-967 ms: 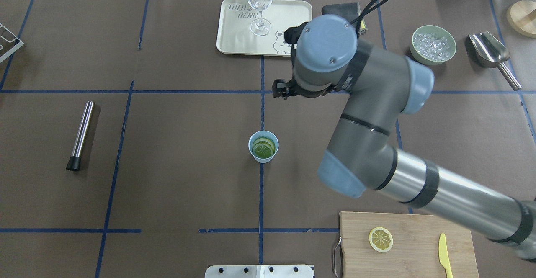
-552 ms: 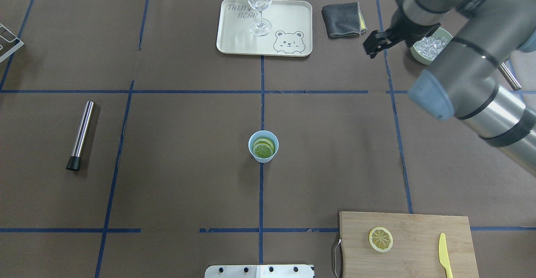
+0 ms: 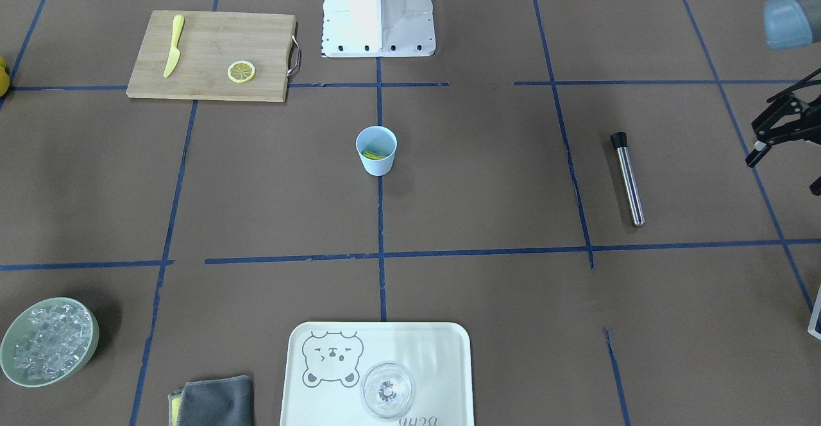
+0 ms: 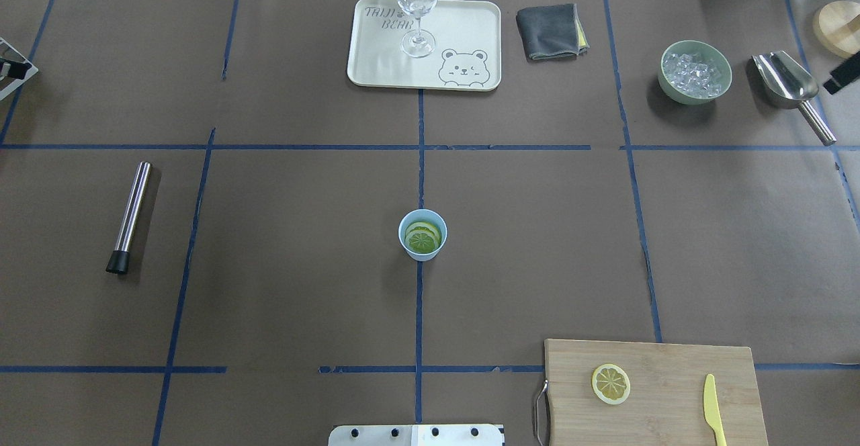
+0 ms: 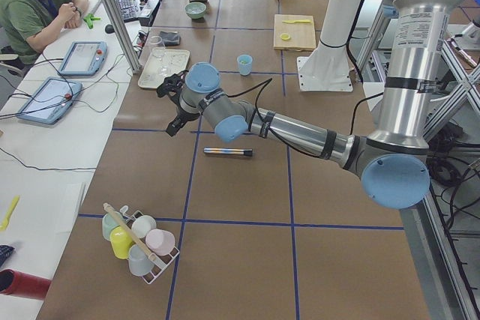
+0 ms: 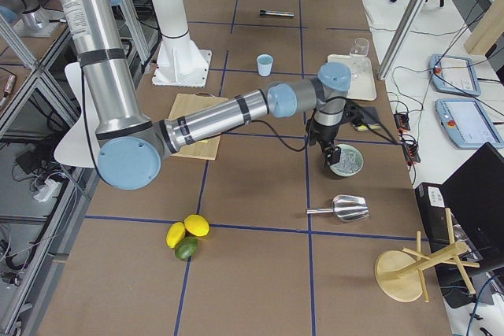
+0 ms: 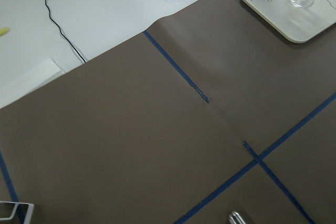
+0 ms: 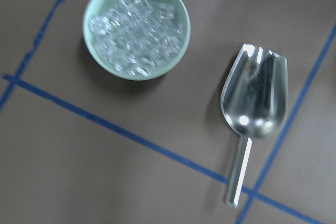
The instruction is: Squeeze lemon into cup
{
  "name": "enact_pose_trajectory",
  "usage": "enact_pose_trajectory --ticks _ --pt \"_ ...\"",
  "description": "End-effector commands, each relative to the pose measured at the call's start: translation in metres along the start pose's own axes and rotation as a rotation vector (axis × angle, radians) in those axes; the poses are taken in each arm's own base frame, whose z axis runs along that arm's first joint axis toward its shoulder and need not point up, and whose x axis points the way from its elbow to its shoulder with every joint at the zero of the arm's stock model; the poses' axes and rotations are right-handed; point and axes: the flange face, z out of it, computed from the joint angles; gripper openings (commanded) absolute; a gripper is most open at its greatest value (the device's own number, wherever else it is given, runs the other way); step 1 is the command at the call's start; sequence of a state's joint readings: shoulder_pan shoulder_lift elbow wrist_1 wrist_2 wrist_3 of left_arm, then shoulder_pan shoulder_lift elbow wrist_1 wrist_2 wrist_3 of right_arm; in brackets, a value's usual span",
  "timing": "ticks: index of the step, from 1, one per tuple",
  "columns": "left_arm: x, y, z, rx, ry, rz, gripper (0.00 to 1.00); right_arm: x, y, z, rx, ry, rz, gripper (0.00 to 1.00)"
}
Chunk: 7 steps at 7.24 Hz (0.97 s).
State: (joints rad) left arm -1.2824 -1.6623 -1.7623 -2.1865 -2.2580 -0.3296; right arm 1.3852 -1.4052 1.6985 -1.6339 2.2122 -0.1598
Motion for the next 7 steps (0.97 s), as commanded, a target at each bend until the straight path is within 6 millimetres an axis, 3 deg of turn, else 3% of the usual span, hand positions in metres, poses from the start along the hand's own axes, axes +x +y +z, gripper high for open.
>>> enact_pose_trajectory --ticks 1,2,3,4,7 --pt "0.034 0.017 0.041 -0.039 -0.016 -0.094 1.00 0.080 0.137 0.049 0.046 0.006 0.060 1.00" --pt "0.040 0.025 0.054 -0.039 -0.058 -0.124 0.99 0.084 0.146 0.051 0.034 -0.015 0.144 1.00" --pt "0.056 0.032 0.070 -0.030 -0.063 -0.187 0.90 0.085 0.146 0.049 0.016 -0.029 0.179 1.00" --pt "0.057 0.059 0.085 -0.044 -0.064 -0.223 0.82 0.081 0.132 0.038 -0.012 -0.037 0.205 1.00" --pt "0.085 0.104 0.148 -0.038 -0.127 -0.256 0.81 0.083 0.134 0.040 -0.032 -0.027 0.215 1.00"
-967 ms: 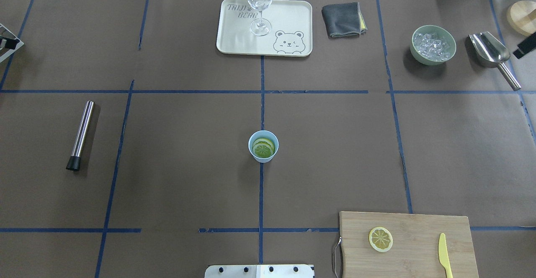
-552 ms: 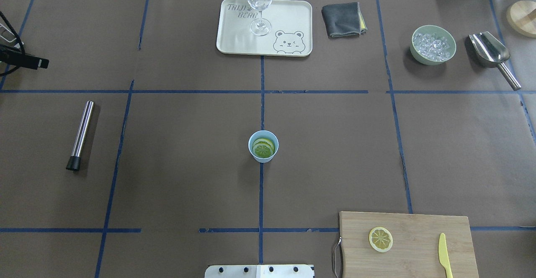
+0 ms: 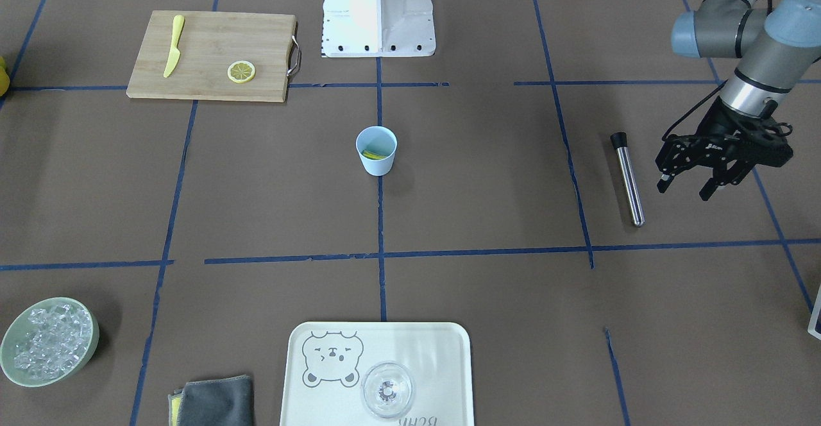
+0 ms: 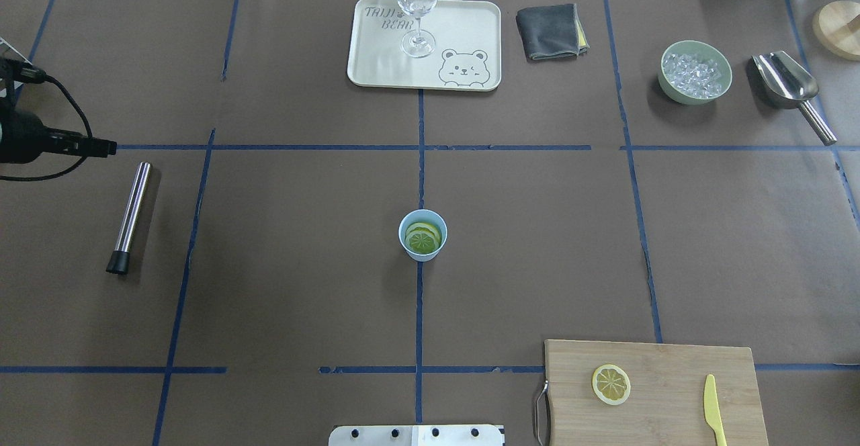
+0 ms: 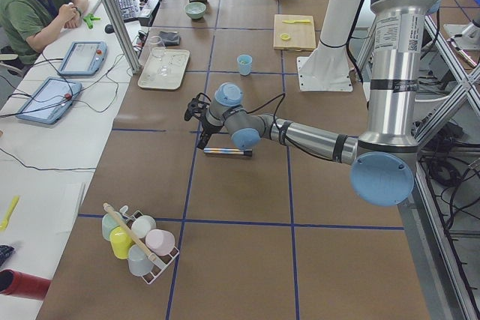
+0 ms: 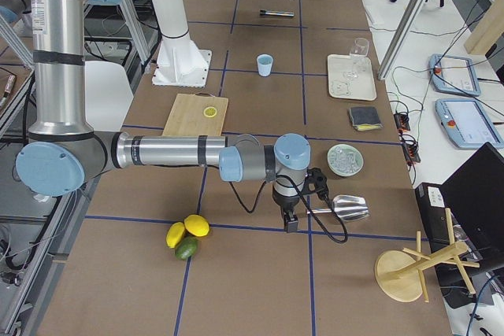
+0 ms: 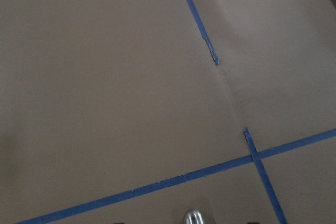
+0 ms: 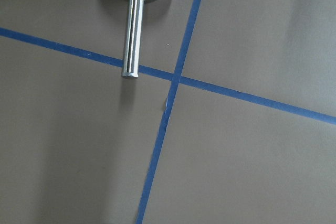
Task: Squeeze lemon into cup
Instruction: 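Move the left gripper down to the metal muddler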
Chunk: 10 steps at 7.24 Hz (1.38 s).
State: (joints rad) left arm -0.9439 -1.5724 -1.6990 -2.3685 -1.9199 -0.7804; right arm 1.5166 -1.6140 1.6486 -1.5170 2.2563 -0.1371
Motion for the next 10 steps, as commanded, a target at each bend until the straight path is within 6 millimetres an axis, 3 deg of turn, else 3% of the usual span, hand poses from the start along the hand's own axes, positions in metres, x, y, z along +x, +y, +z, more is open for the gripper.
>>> enact_pose_trajectory --ticks 1,3,5,6,10 --pt "0.011 0.026 0.038 -0.020 -0.042 0.012 0.81 0.001 0.001 0.001 -0.006 -0.001 0.005 1.00" --pt "0.019 0.029 0.046 -0.050 -0.040 0.015 0.76 0.002 0.002 0.002 -0.007 -0.001 0.006 1.00" --pt "0.051 0.009 0.055 -0.169 -0.037 0.011 0.75 0.002 0.002 0.001 -0.007 0.001 0.007 1.00" --pt "0.056 0.002 0.059 -0.191 -0.039 0.182 0.75 0.003 0.002 0.003 -0.010 0.000 0.008 1.00" --pt "0.041 0.009 0.063 -0.205 -0.053 0.190 0.70 0.003 0.001 0.003 -0.010 0.000 0.008 1.00"
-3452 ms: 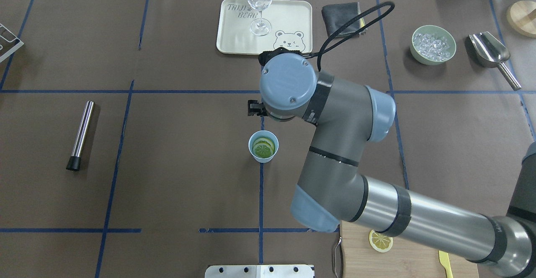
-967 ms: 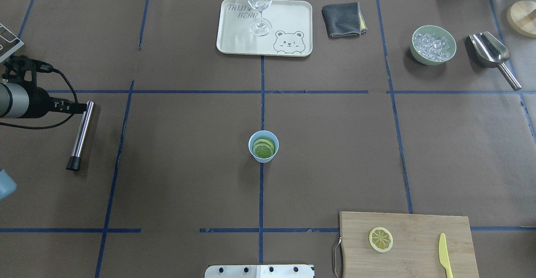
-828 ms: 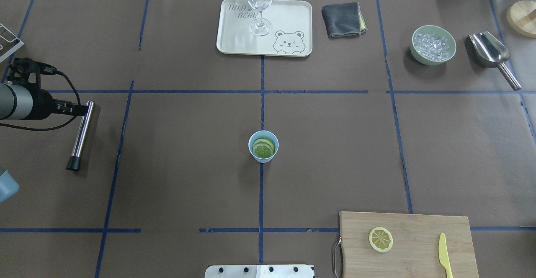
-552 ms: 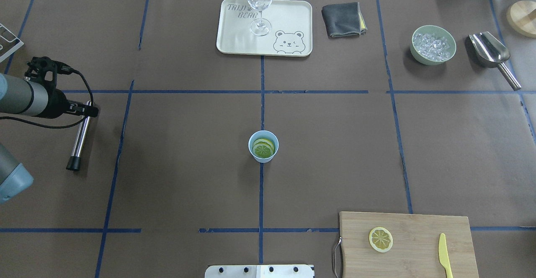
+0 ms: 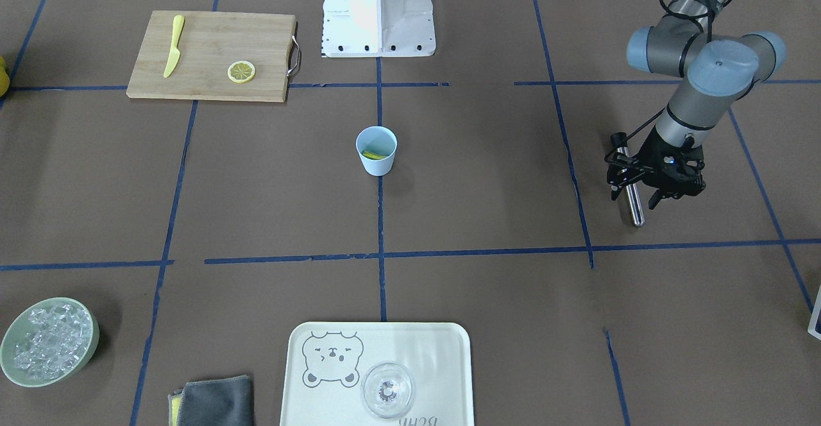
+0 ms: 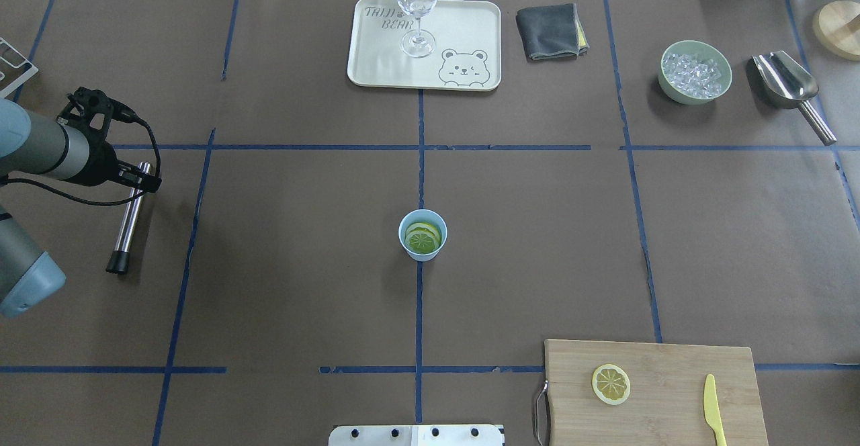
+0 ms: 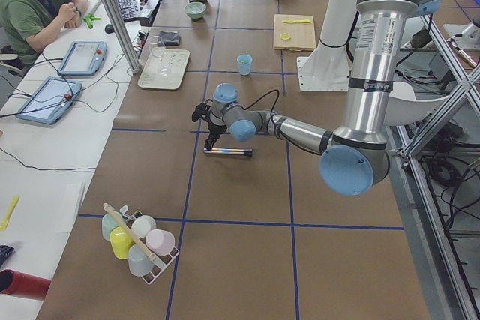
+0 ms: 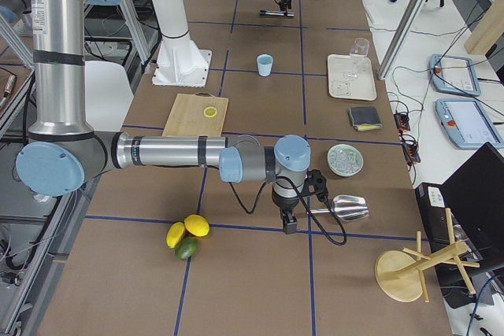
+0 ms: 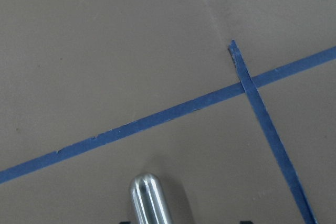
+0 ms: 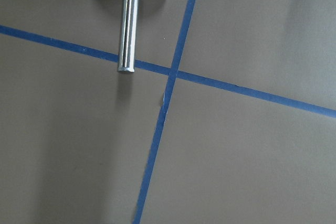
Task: Squeeze lemon into cup
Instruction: 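Close the left gripper around the metal muddler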
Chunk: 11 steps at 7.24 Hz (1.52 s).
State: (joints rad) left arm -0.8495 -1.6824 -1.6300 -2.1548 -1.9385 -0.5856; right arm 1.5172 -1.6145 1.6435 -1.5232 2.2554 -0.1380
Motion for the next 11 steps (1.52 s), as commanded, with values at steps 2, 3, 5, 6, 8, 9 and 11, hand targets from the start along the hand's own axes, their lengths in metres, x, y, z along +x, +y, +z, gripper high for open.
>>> enact_pose_trajectory --ticks 2,3,5,6,8,9,11 --pt "-0.002 0.002 0.003 -0.004 -0.003 -0.134 0.55 0.001 0.001 0.002 -0.004 0.000 0.000 1.00" --pt "-0.004 0.004 0.005 -0.008 -0.007 -0.182 0.53 0.002 0.002 0.002 -0.005 0.000 -0.001 1.00" --pt "-0.005 0.004 0.007 -0.009 -0.010 -0.181 0.53 0.001 0.001 0.001 -0.001 0.000 -0.002 1.00" --pt "-0.006 0.005 0.008 -0.011 -0.011 -0.182 0.53 0.001 0.001 0.002 -0.004 0.000 0.000 1.00" --pt "-0.013 0.009 0.018 -0.028 -0.025 -0.186 0.53 0.001 0.002 0.002 -0.004 0.000 0.000 1.00" --pt "-0.013 0.010 0.019 -0.030 -0.026 -0.185 0.53 0.001 0.001 0.002 -0.004 0.000 -0.002 1.00" --pt "-0.012 0.011 0.020 -0.031 -0.025 -0.183 0.53 0.002 0.003 0.003 -0.006 0.001 -0.001 1.00"
